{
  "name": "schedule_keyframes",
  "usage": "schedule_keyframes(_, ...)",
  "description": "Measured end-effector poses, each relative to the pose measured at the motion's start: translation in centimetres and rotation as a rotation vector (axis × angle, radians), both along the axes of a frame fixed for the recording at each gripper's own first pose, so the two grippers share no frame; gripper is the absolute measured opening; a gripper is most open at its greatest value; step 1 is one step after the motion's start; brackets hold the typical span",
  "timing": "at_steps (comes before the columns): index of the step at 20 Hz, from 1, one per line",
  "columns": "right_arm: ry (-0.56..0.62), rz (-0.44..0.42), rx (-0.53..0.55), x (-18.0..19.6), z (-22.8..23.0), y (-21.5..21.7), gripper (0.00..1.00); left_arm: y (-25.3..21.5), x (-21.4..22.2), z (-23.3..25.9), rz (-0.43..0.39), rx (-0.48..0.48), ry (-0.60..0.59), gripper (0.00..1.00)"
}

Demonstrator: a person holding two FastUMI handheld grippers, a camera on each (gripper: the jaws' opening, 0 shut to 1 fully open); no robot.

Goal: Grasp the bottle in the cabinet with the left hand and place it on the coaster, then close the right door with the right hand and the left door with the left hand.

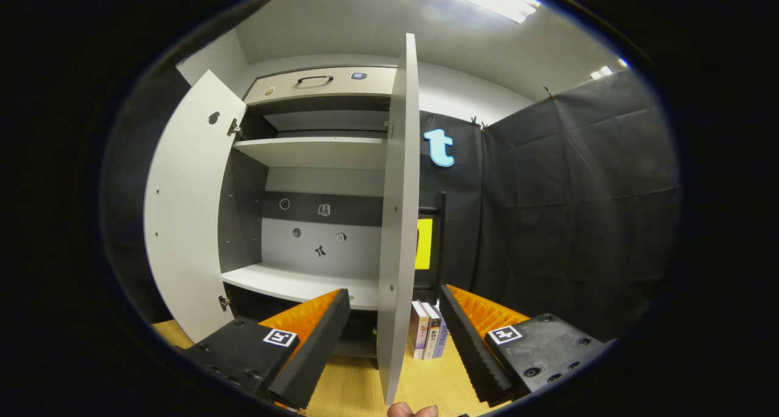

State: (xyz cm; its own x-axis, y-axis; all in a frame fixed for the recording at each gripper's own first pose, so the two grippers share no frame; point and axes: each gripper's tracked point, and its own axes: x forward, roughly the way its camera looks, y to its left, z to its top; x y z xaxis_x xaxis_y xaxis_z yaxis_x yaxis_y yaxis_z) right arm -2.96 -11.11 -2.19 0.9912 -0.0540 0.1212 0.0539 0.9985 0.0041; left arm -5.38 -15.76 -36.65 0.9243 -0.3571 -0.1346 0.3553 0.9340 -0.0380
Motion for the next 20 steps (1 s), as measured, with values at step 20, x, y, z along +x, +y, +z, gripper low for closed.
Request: schedule_keyframes(20,0.048,-0.004,0.027,-0.9,1.9,-1.9,0.98,7.0,-7.2,11.9,0.111,-0.047,0.097,0.94)
